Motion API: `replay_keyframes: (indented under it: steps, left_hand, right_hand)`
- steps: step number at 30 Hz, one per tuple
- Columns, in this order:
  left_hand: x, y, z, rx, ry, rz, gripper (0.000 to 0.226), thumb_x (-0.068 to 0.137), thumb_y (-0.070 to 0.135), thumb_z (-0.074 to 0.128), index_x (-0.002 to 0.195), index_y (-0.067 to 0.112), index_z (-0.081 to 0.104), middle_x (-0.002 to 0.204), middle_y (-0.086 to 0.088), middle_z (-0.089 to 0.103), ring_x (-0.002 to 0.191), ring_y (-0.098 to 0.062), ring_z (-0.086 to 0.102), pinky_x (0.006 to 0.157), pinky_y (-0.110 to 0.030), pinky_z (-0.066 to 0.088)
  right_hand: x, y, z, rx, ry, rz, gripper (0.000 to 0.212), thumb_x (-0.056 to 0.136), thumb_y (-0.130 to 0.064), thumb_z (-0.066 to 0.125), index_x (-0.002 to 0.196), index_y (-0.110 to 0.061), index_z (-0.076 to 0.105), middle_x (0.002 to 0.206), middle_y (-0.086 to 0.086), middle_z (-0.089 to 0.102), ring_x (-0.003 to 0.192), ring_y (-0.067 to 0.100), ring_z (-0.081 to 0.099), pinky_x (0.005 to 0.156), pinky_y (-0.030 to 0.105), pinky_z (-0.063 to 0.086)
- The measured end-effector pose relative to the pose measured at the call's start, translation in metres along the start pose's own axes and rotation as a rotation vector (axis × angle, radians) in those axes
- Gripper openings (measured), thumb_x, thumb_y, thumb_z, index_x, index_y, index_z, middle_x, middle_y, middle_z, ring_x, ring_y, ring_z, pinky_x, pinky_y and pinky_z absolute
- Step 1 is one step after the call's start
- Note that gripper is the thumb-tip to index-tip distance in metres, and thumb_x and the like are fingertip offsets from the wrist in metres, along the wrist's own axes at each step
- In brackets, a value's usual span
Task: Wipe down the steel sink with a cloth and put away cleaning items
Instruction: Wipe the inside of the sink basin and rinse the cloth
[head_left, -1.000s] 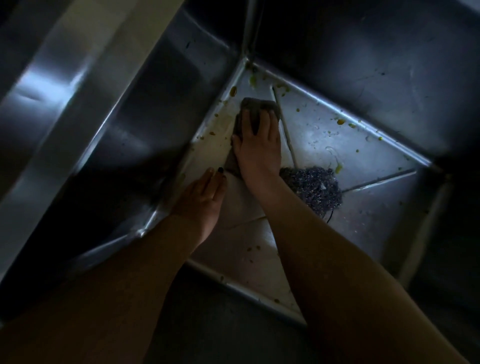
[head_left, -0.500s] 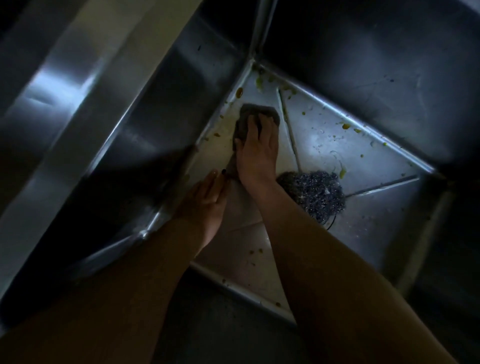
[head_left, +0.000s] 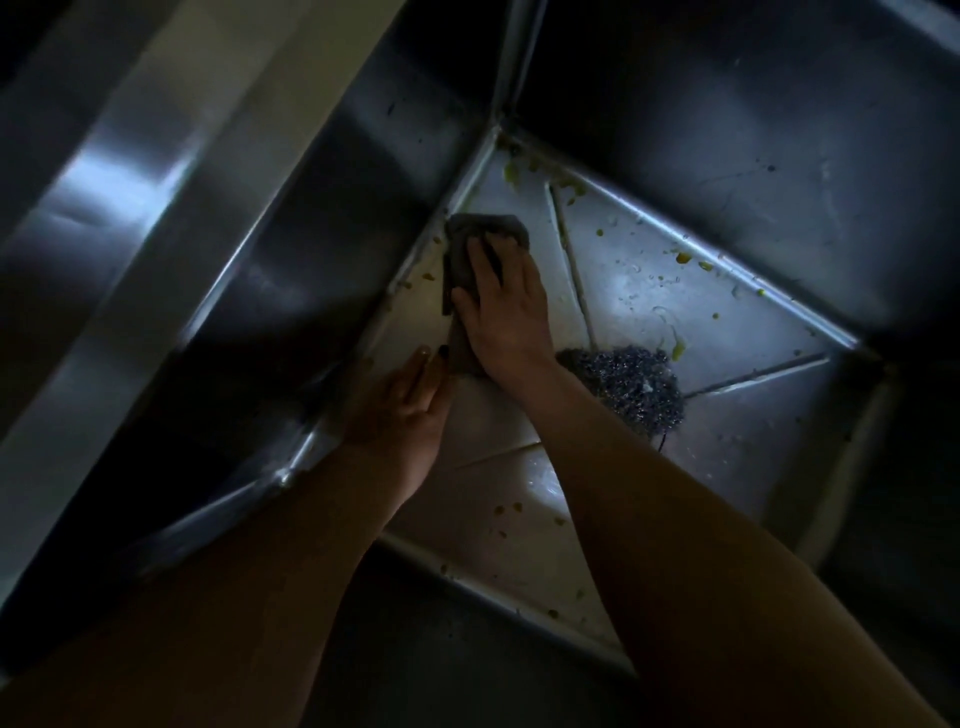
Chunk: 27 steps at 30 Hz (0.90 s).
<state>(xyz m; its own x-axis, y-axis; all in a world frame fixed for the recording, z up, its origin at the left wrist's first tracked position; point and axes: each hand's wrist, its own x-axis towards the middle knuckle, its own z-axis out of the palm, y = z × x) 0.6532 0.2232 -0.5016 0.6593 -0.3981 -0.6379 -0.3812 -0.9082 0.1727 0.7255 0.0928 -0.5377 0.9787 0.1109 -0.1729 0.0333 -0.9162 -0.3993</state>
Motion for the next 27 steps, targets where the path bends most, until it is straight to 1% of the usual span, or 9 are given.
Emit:
replay_keyframes:
  steps: [5,7,9,10,11,13,14,23,27]
  left_hand:
    - [0.001,0.000,0.001,-0.033,-0.029,-0.010,0.063,0.097,0.010,0.029,0.145,0.007,-0.010,0.155,-0.011,-0.014,0.143,-0.028,-0.012,0.115,-0.037,0.000]
    - [-0.002,0.002,-0.001,-0.068,0.092,0.018,0.059,0.092,0.003,0.032,0.145,0.001,0.007,0.155,-0.017,0.001,0.143,-0.034,0.003,0.114,-0.041,0.012]
    - [-0.003,0.004,-0.005,-0.045,0.193,0.052,0.059,0.080,-0.002,0.049,0.137,-0.008,0.032,0.147,-0.026,0.026,0.133,-0.045,0.028,0.105,-0.050,0.032]
    - [-0.002,0.004,-0.005,-0.044,0.244,0.066,0.061,0.075,-0.005,0.056,0.133,-0.010,0.038,0.143,-0.028,0.033,0.129,-0.046,0.036,0.100,-0.050,0.038]
    - [-0.002,0.004,-0.005,-0.042,0.214,0.061,0.063,0.078,-0.004,0.057,0.136,-0.009,0.033,0.146,-0.028,0.027,0.132,-0.043,0.032,0.103,-0.047,0.036]
    - [-0.001,0.001,0.000,-0.053,0.093,0.010,0.068,0.092,0.006,0.044,0.146,0.002,0.002,0.156,-0.014,-0.006,0.144,-0.029,0.003,0.114,-0.036,0.014]
    - [-0.001,-0.002,0.002,-0.033,0.037,-0.007,0.069,0.095,0.010,0.039,0.146,0.007,-0.007,0.155,-0.008,-0.015,0.144,-0.026,-0.006,0.115,-0.034,0.008]
    - [-0.001,-0.001,0.000,-0.040,0.002,-0.029,0.067,0.096,0.010,0.035,0.146,0.010,-0.010,0.155,-0.004,-0.018,0.143,-0.023,-0.013,0.114,-0.032,0.001]
    - [-0.003,0.000,-0.004,-0.008,0.005,-0.004,0.065,0.097,0.012,0.033,0.145,0.008,-0.010,0.155,-0.007,-0.017,0.143,-0.025,-0.013,0.114,-0.037,-0.002]
  right_hand:
    - [0.002,0.000,0.003,-0.049,-0.027,-0.031,0.052,0.099,-0.029,0.037,0.147,-0.012,0.024,0.155,0.012,0.018,0.144,0.028,0.010,0.116,0.029,0.003]
    - [0.014,-0.002,0.003,-0.058,-0.009,-0.005,0.052,0.100,-0.029,0.035,0.147,-0.011,0.022,0.156,0.012,0.016,0.145,0.027,0.008,0.116,0.029,0.002]
    - [0.030,-0.006,0.002,-0.055,0.014,0.027,0.052,0.101,-0.029,0.033,0.148,-0.010,0.020,0.156,0.013,0.015,0.145,0.027,0.007,0.115,0.028,0.001]
    - [0.039,-0.007,0.000,-0.049,0.019,0.046,0.053,0.101,-0.029,0.033,0.148,-0.010,0.019,0.156,0.013,0.014,0.145,0.027,0.006,0.115,0.028,-0.001]
    - [0.048,-0.007,-0.001,-0.045,0.023,0.063,0.053,0.101,-0.030,0.032,0.148,-0.011,0.018,0.157,0.013,0.014,0.145,0.026,0.006,0.115,0.028,-0.001]
    - [0.064,-0.004,-0.004,-0.049,0.031,0.080,0.053,0.101,-0.030,0.031,0.148,-0.011,0.019,0.157,0.012,0.014,0.145,0.026,0.005,0.115,0.028,-0.001]
    - [0.070,-0.001,-0.007,-0.061,0.034,0.081,0.052,0.101,-0.030,0.030,0.148,-0.011,0.018,0.157,0.012,0.013,0.145,0.025,0.005,0.115,0.028,-0.001]
    - [0.047,0.028,-0.021,-0.113,0.118,0.126,0.051,0.100,-0.020,0.034,0.146,-0.003,0.022,0.154,0.017,0.019,0.144,0.029,0.012,0.116,0.029,0.003]
    - [0.015,0.021,-0.011,-0.131,0.095,0.143,0.054,0.098,-0.020,0.038,0.145,0.000,0.023,0.152,0.022,0.021,0.142,0.034,0.015,0.116,0.032,0.007]
